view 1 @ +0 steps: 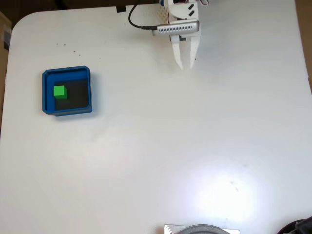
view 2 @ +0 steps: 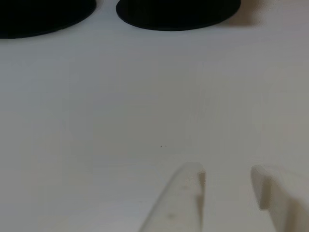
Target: Pick up green cube and drop it in the blue box
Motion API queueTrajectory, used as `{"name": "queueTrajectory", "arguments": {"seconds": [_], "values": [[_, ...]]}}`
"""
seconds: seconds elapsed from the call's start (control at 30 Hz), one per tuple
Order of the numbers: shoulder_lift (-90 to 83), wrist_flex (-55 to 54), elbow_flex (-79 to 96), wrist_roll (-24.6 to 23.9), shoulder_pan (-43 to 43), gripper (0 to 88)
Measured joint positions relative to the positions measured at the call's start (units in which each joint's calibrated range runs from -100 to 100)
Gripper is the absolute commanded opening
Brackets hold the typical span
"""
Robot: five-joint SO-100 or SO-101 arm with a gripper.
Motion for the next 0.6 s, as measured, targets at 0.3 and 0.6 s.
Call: {"name": "queueTrajectory", "arguments": {"seconds": [0.3, 0.6], "values": [[0.0, 0.0, 0.0, 0.0, -5.83, 2.8], [0.0, 0.0, 0.0, 0.0, -8.39, 2.8]]}}
